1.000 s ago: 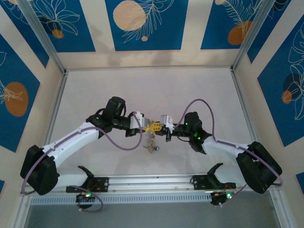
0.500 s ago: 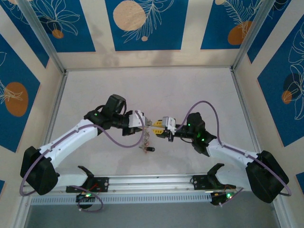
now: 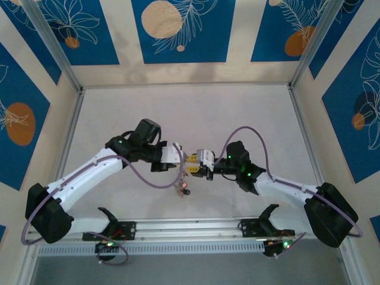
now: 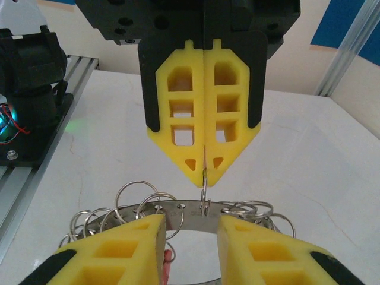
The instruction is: Put the keys on the keyring
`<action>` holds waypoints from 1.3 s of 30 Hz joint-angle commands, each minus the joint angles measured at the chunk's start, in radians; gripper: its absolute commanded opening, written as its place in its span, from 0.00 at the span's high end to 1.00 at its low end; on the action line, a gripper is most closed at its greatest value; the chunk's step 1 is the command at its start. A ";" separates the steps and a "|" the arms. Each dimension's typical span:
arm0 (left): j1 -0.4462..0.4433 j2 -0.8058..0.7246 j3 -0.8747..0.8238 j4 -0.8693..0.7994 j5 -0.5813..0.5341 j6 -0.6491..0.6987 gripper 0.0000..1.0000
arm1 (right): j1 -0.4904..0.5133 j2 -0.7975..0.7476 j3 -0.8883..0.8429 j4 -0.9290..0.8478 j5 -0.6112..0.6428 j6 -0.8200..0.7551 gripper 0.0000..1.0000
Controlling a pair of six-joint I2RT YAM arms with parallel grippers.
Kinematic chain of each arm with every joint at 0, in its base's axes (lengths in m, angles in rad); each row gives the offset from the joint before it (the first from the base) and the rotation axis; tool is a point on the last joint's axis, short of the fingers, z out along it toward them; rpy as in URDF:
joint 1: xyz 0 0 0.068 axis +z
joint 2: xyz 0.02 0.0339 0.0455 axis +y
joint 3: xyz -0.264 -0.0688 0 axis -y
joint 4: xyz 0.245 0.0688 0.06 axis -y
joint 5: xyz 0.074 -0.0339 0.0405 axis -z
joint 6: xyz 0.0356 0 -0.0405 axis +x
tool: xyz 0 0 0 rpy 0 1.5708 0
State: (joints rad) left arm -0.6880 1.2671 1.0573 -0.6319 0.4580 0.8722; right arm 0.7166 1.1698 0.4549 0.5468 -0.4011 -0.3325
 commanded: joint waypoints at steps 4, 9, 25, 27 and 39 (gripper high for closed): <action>-0.010 -0.013 0.023 -0.006 0.033 0.036 1.00 | 0.016 0.036 0.036 0.036 0.014 0.023 0.69; -0.010 -0.029 0.011 0.015 0.058 0.040 1.00 | 0.029 0.052 0.038 0.043 0.016 0.025 0.69; -0.010 -0.026 -0.002 0.015 0.082 0.060 1.00 | 0.041 0.097 0.046 0.112 0.056 0.029 0.83; -0.010 -0.022 0.000 0.018 0.086 0.065 1.00 | 0.041 0.105 0.047 0.125 0.056 0.025 0.92; 0.001 -0.096 -0.056 0.028 0.088 0.073 0.61 | 0.034 0.053 -0.061 0.306 0.077 0.035 1.00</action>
State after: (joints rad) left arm -0.6895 1.2243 1.0374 -0.6163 0.4927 0.9207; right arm 0.7536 1.2610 0.4194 0.7418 -0.3370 -0.3027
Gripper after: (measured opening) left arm 0.371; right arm 0.066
